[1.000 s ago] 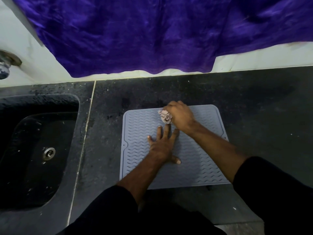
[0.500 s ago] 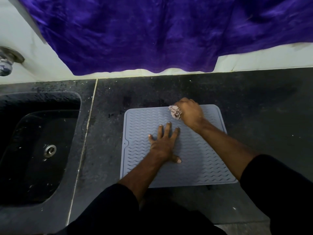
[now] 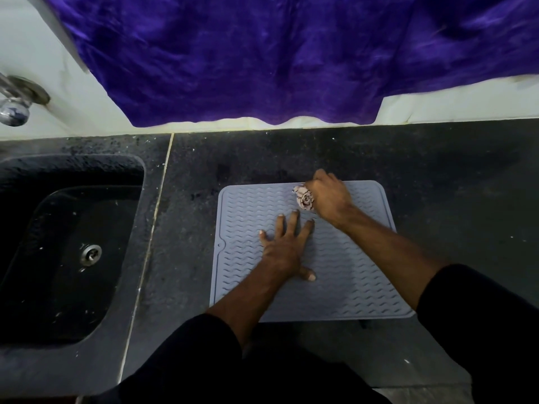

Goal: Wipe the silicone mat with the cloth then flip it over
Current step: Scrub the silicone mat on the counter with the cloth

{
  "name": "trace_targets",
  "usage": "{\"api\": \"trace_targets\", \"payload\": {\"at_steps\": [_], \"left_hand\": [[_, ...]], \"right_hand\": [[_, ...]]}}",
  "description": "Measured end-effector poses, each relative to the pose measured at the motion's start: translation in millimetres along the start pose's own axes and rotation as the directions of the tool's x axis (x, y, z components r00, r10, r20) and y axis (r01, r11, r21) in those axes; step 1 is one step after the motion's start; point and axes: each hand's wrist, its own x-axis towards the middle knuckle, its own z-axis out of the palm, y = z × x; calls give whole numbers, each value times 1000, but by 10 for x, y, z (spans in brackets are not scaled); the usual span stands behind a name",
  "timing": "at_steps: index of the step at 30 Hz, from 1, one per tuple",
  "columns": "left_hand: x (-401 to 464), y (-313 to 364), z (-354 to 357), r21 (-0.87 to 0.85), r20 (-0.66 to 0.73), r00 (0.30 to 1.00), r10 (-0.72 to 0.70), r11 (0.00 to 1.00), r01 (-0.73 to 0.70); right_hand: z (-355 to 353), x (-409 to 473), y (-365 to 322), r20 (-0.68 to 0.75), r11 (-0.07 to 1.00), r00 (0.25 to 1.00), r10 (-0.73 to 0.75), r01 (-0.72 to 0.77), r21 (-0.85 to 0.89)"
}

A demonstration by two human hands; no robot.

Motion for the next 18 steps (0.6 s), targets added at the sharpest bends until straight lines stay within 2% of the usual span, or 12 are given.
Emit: {"api": "trace_targets", "payload": {"at_steps": [2,5,9,14,18], "left_hand": [[5,-5,0,0,4,1000,-1,1000,1],[9,1,-10,1,20,1000,-8,1000,8],[5,20,-11,-2,33,999,-20,1000,20],[22,-11,16,-11,4,1000,-5,1000,5],[18,-3,7,-8,10,1000,-3,1000,3]], "right_hand": [[-31,26,-29,-36,998,999,1,1,60],[-50,40,-177,-65,987,993,-98,105,118],[58,-26,-303,5,977,977,-214,214,-9],[26,-84,-11,36,994,997,-62,65,-83],[-73,-72,18,3,999,1000,4,-4,32]]}}
